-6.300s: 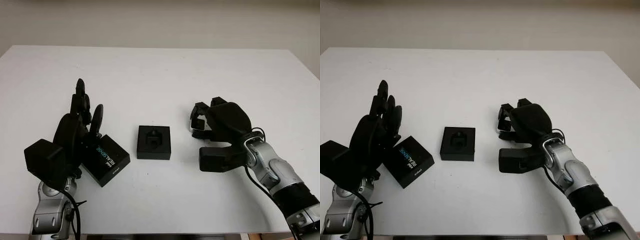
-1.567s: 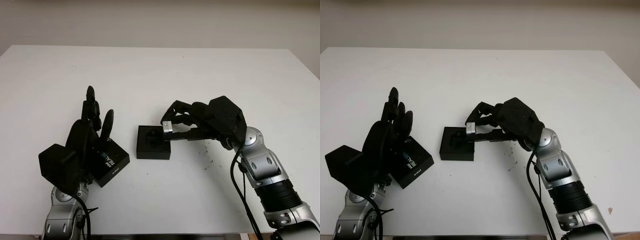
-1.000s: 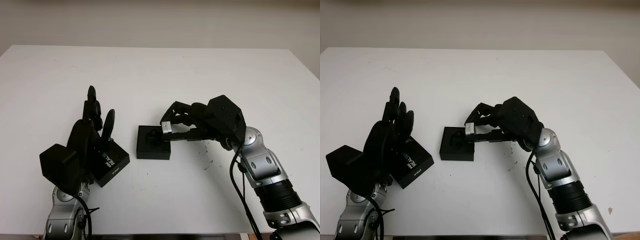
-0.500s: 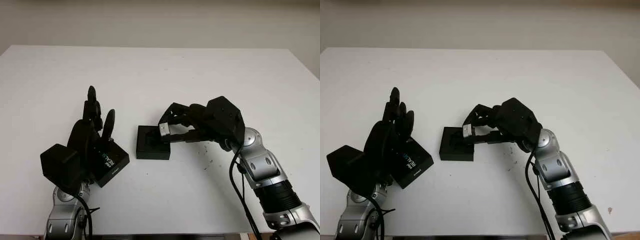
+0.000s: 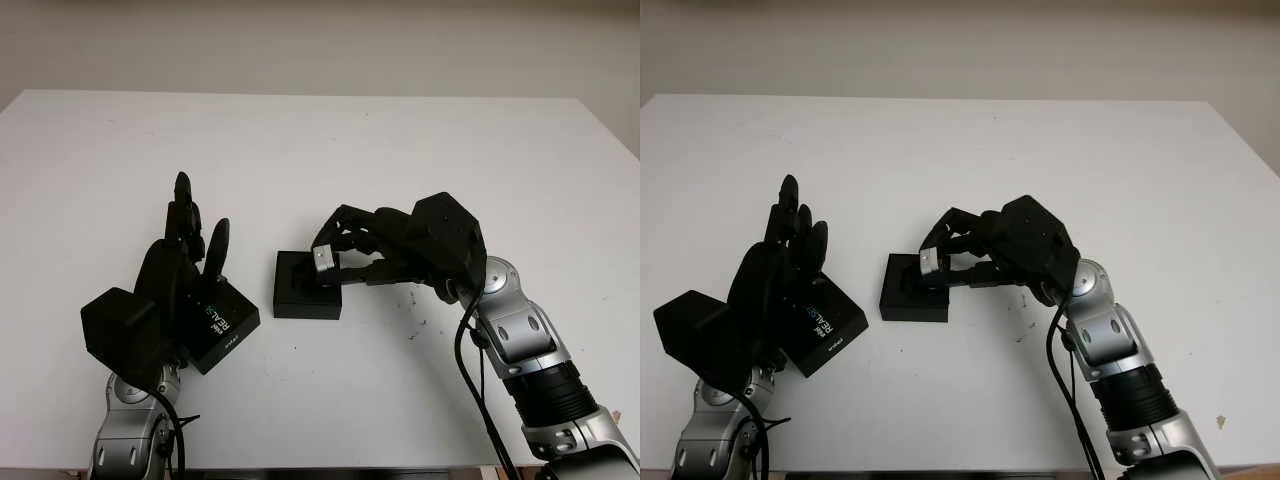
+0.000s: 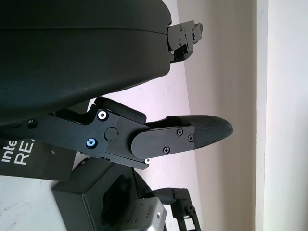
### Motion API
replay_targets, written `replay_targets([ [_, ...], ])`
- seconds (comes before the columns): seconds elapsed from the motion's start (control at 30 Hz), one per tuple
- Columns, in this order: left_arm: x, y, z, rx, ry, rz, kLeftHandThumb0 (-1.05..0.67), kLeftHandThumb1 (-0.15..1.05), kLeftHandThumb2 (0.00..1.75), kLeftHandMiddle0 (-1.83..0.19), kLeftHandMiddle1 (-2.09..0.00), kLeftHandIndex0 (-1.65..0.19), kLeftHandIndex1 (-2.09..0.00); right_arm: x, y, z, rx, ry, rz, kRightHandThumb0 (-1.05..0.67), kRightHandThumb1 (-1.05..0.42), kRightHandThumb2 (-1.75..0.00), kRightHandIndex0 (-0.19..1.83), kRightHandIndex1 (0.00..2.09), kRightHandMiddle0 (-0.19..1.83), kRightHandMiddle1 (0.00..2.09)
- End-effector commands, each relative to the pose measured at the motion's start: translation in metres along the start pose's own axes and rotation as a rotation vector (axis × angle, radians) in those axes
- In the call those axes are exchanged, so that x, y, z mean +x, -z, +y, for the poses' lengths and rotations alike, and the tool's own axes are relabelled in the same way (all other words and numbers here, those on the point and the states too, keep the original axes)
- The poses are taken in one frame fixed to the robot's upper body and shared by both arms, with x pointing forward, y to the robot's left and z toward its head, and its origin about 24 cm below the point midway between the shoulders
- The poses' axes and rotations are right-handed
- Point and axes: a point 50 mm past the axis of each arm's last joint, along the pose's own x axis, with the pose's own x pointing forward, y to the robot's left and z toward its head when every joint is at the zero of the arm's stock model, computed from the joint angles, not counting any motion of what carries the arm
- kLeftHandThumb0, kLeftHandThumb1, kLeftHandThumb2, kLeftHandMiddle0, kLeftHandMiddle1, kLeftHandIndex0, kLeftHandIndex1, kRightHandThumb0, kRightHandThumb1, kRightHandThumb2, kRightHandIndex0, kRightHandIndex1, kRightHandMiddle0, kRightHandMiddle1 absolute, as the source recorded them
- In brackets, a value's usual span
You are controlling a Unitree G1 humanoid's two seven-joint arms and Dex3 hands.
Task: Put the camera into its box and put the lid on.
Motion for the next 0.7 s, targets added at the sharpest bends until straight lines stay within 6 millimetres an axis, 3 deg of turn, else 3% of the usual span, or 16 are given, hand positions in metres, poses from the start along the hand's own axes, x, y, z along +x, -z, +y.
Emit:
replay_targets([
  [0.0, 0.0, -0.003, -0.002, -0.002, 0.005, -0.013, -0.72, 1.05, 0.53, 0.19, -0.03, 0.19, -0.02, -0.001, -0.001, -0.003, -0.005, 0.006, -0.01, -0.42, -1.01, -0.05, 0.05, 0.75, 0.27, 1.97],
  [0.27, -0.001, -0.003, -0.002, -0.002, 0.005, -0.011, -0.72, 1.05, 0.52, 0.19, -0.03, 0.19, -0.02, 0.001, 0.003, -0.002, -0.037, 0.014, -0.003, -0.41, -1.01, -0.06, 0.04, 0.75, 0.26, 1.92],
  [0.67, -0.002, -0.002, -0.002, -0.004, 0.002, -0.012, -0.72, 1.05, 0.52, 0.19, -0.03, 0.19, -0.02, 0.0, 0.01, -0.002, -0.125, 0.009, 0.018, -0.43, -1.02, -0.06, 0.07, 0.67, 0.29, 2.05],
])
